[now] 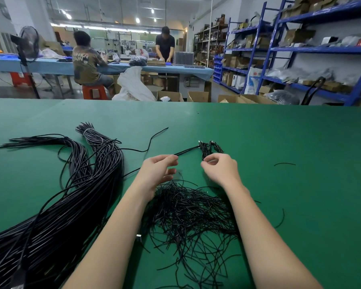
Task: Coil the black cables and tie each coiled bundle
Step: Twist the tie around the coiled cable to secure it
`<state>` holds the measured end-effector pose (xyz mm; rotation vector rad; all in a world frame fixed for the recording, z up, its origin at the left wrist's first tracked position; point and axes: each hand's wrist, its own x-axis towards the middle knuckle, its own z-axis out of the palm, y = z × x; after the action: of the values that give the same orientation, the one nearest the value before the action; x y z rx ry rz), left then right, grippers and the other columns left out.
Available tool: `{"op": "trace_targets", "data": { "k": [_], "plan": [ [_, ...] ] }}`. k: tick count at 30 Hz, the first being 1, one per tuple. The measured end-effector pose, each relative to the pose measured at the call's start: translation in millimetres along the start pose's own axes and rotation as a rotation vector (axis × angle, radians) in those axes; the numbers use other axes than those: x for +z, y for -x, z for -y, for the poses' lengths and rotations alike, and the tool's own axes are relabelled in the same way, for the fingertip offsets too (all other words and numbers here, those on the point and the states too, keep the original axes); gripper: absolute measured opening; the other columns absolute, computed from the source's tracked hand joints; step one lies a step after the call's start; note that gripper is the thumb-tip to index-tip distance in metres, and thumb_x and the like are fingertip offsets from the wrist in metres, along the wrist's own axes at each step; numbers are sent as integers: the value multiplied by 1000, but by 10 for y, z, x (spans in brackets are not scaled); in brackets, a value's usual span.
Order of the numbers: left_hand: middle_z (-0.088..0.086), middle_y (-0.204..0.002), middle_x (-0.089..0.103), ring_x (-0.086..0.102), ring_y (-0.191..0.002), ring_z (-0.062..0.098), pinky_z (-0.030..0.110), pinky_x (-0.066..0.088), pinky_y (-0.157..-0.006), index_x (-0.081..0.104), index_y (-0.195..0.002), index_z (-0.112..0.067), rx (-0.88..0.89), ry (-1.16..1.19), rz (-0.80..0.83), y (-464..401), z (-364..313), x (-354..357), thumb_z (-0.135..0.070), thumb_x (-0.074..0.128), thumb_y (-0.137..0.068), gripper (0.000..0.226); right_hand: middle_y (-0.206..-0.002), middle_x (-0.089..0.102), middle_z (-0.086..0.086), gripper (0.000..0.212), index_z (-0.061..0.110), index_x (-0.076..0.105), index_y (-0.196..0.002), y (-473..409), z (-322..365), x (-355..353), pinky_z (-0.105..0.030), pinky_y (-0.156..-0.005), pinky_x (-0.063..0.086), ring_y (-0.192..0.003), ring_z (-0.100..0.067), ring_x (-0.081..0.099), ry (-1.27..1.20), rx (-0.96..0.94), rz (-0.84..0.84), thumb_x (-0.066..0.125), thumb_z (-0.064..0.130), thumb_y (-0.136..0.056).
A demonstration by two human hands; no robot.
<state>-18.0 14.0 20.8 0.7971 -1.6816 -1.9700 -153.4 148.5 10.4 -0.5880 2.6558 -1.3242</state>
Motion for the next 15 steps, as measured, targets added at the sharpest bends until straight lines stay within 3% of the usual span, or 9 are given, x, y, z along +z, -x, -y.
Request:
{"op": "trace_targets", "data": {
  "k": [4, 7, 9, 12, 15],
  "plan": [
    [-3, -100, 74, 62, -86, 12, 25, 47, -77, 75, -99, -21, 187, -391, -186, -38, 50, -84, -26, 63, -94, 13, -101, 72, 11, 17, 28, 76, -102, 185, -94, 61, -25, -82, 46, -98, -12, 65, 76, 5, 85, 67, 33, -88],
    [4, -118, 68, 59, -112, 20, 30, 44, -98, 70, -117, -19, 319, -863, -314, -92, 83, -248, -22, 55, -97, 25, -101, 73, 11, 16, 27, 77, -100, 240, -99, 93, -26, -80, 46, -98, -13, 65, 101, -21, 64, 67, 32, -89],
    [12, -132, 59, 51, -124, 28, 41, 41, -106, 59, -132, -14, 269, -1048, -297, -127, 121, -352, -21, 50, -99, 35, -101, 73, 12, 17, 27, 77, -101, 254, -89, 92, -25, -79, 45, -98, -12, 64, 114, -34, 73, 67, 32, -89],
    [19, -136, 54, 46, -128, 35, 45, 41, -106, 47, -141, -8, 174, -1224, -251, -143, 174, -425, -20, 48, -99, 44, -101, 73, 13, 16, 27, 77, -101, 245, -97, 77, -24, -77, 43, -94, -10, 63, 110, -37, 80, 66, 32, -90],
    [15, -127, 61, 52, -121, 33, 42, 46, -100, 56, -133, -11, 203, -1214, -306, -137, 183, -424, -22, 55, -96, 38, -99, 73, 13, 16, 27, 77, -101, 237, -90, 85, -25, -76, 44, -93, -9, 64, 109, -46, 88, 66, 33, -90]
  ]
}}
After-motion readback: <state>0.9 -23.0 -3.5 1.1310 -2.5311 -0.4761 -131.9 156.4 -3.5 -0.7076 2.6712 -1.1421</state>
